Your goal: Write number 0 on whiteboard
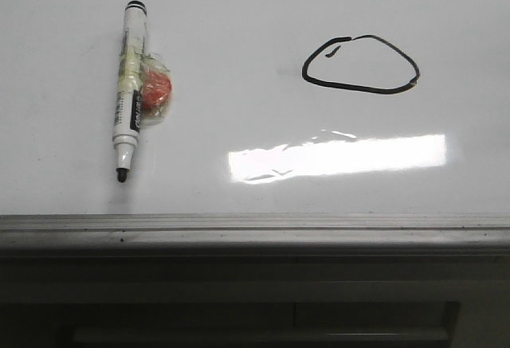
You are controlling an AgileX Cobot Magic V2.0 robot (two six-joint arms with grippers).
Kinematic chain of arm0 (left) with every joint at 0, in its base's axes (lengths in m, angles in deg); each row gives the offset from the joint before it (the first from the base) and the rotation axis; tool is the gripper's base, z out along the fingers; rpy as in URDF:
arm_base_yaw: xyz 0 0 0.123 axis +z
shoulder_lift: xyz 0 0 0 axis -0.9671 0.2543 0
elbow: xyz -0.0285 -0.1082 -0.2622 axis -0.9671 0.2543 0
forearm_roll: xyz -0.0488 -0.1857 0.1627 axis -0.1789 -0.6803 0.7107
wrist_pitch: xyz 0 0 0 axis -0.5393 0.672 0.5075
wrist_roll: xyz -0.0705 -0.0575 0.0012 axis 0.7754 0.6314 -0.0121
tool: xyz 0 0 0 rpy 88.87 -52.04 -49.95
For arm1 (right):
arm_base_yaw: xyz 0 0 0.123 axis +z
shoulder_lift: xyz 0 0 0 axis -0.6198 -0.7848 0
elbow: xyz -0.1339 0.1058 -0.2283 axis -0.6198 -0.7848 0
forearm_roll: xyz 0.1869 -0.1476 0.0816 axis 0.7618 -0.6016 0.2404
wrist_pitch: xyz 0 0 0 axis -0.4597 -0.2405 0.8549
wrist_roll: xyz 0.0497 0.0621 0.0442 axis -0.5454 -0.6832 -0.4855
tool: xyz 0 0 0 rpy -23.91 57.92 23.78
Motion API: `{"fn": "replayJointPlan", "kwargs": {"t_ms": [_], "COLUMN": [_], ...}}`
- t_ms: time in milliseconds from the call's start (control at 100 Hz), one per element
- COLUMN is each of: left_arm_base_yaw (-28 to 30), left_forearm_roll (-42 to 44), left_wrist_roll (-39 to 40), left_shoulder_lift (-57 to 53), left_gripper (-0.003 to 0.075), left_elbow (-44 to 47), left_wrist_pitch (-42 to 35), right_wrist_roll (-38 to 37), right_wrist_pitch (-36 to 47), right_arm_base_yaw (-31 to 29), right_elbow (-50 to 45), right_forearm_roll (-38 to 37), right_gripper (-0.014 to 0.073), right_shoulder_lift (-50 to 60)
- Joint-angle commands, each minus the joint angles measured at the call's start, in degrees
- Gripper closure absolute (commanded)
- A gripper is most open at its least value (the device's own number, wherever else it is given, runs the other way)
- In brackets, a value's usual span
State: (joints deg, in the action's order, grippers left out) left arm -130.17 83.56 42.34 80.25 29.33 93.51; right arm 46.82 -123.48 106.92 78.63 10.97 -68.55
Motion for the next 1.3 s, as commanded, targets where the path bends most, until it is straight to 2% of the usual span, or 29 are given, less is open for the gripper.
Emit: {"fn": "replayJointPlan", "kwargs": {"t_ms": [0, 20, 50, 100, 140, 180, 250, 330, 430, 470, 520, 590, 1290], "left_arm_base_yaw": [4.3, 5.4, 8.3, 13.2, 18.0, 22.2, 30.3, 38.0, 42.7, 43.9, 44.4, 44.6, 44.6], "left_forearm_roll": [-3.7, -6.3, -10.5, -19.5, -27.8, -34.7, -38.8, -38.7, -39.6, -39.8, -39.7, -39.5, -40.2], "left_wrist_roll": [-18.1, -22.6, -33.8, -46.1, -53.2, -56.3, -55.6, -52.1, -50.4, -49.8, -49.8, -49.8, -49.4], "left_shoulder_lift": [0.5, 0.5, 0.5, 0.5, 0.5, 0.5, 0.5, -0.5, -3.0, -4.8, -6.6, -7.5, -7.5], "left_gripper": [0.074, 0.074, 0.074, 0.074, 0.074, 0.074, 0.074, 0.074, 0.074, 0.074, 0.074, 0.074, 0.074], "left_elbow": [1.7, 2.8, 4.9, 8.2, 10.6, 13.5, 17.9, 22.5, 26.9, 27.9, 27.6, 27.8, 27.8], "left_wrist_pitch": [-13.7, -17.3, -23.4, -31.2, -35.5, -38.7, -41.0, -41.1, -40.7, -37.2, -29.1, -21.9, -22.2], "right_wrist_roll": [-0.1, -0.1, -0.1, -0.1, -0.1, -0.1, -0.1, -0.1, -0.1, -0.1, -0.1, -0.1, -0.1], "right_wrist_pitch": [2.8, 2.8, 2.8, 2.8, 2.8, 2.8, 2.8, 2.8, 2.8, 2.8, 2.8, 2.8, 2.8], "right_arm_base_yaw": [-0.4, -0.4, -0.4, -0.4, -0.4, -0.4, -0.4, -0.4, -0.4, -0.4, -0.4, -0.4, -0.4], "right_elbow": [1.2, 1.2, 1.2, 1.2, 1.2, 1.2, 1.2, 1.2, 1.2, 1.2, 1.2, 1.2, 1.2], "right_forearm_roll": [-2.4, -2.4, -2.4, -2.4, -2.4, -2.4, -2.4, -2.4, -2.4, -2.4, -2.4, -2.4, -2.4], "right_gripper": [0.0641, 0.0641, 0.0641, 0.0641, 0.0641, 0.0641, 0.0641, 0.0641, 0.0641, 0.0641, 0.0641, 0.0641, 0.0641], "right_shoulder_lift": [-0.9, -0.9, -0.9, -0.9, -0.9, -0.9, -0.9, -0.9, -0.9, -0.9, -0.9, -0.9, -0.9]}}
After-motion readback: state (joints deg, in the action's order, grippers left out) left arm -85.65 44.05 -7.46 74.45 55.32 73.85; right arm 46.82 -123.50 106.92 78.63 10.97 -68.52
